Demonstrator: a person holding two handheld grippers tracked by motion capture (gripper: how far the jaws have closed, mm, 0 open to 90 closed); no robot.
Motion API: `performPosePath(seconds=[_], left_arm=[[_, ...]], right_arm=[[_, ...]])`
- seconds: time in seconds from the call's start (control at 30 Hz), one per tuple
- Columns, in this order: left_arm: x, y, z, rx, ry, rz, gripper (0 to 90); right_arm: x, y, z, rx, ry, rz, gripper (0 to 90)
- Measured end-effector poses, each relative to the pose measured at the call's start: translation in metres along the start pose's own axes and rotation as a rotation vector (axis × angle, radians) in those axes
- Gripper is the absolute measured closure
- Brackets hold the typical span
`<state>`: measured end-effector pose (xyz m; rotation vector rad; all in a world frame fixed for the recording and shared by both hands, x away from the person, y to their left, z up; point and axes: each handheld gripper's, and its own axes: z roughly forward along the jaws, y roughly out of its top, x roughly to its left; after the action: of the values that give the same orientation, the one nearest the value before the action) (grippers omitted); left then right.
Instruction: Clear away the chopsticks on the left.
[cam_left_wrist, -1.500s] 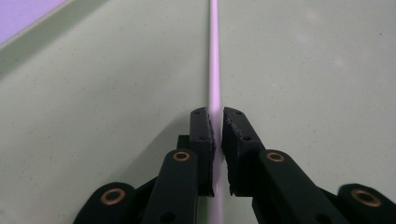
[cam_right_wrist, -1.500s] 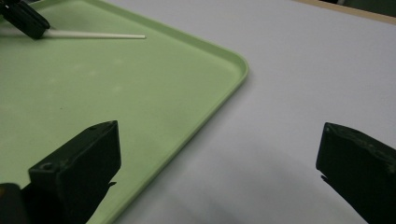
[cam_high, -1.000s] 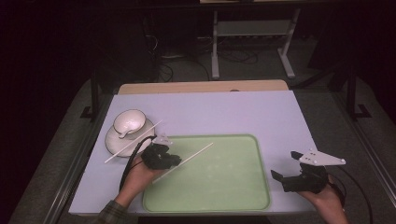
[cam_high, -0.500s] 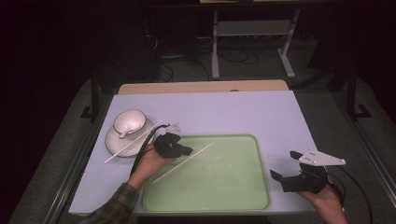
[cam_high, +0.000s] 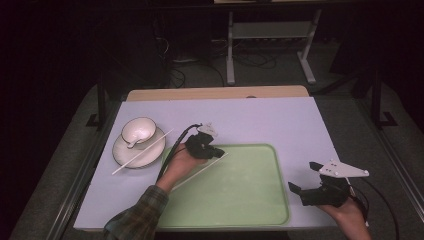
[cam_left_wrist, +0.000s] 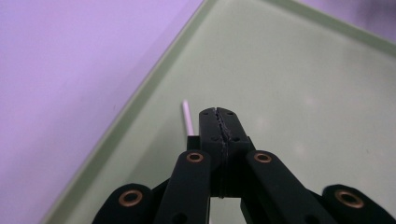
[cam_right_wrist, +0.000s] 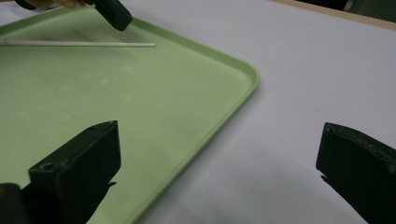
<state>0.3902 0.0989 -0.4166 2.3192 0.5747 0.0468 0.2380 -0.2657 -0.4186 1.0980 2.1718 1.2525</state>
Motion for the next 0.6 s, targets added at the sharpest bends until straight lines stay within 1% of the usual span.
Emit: performPosePath(seconds=[0.03,0.1,0.13,0.17,0.2,0.23,0.27,0.3,0.33,0.4,0.43,0.53,0.6], left_arm=[[0.001,0.007,0.008,0.02,-0.008,0.014,90.0],[0.002,0.012,0.016,0.033,0.001,0.014,90.0],[0.002,0.012,0.016,0.033,0.001,0.014,90.0],[0.003,0.015,0.023,0.033,-0.018,0.009,90.0],[0.003,0.015,0.023,0.033,-0.018,0.009,90.0],[0.002,0.018,0.029,0.045,-0.018,0.012,90.0],[0.002,0.018,0.029,0.045,-0.018,0.012,90.0],[0.001,0.019,0.033,0.043,-0.01,0.007,90.0],[0.001,0.02,0.035,0.048,-0.006,0.012,90.0],[0.002,0.019,0.038,0.044,-0.006,0.0,90.0],[0.003,0.019,0.039,0.048,-0.004,0.001,90.0],[0.004,0.018,0.04,0.046,-0.003,-0.01,90.0],[0.005,0.017,0.041,0.053,0.007,-0.015,90.0]], right_arm=[[0.0,0.0,0.0,-0.004,0.0,0.002,0.0],[-0.001,0.0,-0.001,-0.004,-0.002,0.005,0.0],[-0.001,0.0,-0.001,-0.004,-0.002,0.005,0.0],[-0.001,0.0,-0.001,-0.006,-0.001,0.006,0.0],[-0.001,0.0,-0.001,-0.006,-0.001,0.006,0.0],[-0.002,0.0,-0.002,-0.007,-0.004,0.007,0.0],[-0.002,0.0,-0.002,-0.007,-0.004,0.007,0.0],[-0.002,0.0,-0.002,-0.008,-0.003,0.009,0.0],[-0.002,0.0,-0.002,-0.009,-0.004,0.009,0.0],[-0.003,0.0,-0.003,-0.012,-0.005,0.01,0.0],[-0.003,0.0,-0.003,-0.014,-0.006,0.01,0.0],[-0.003,0.0,-0.003,-0.013,-0.007,0.01,0.0],[-0.003,0.0,-0.003,-0.013,-0.006,0.009,0.0]])
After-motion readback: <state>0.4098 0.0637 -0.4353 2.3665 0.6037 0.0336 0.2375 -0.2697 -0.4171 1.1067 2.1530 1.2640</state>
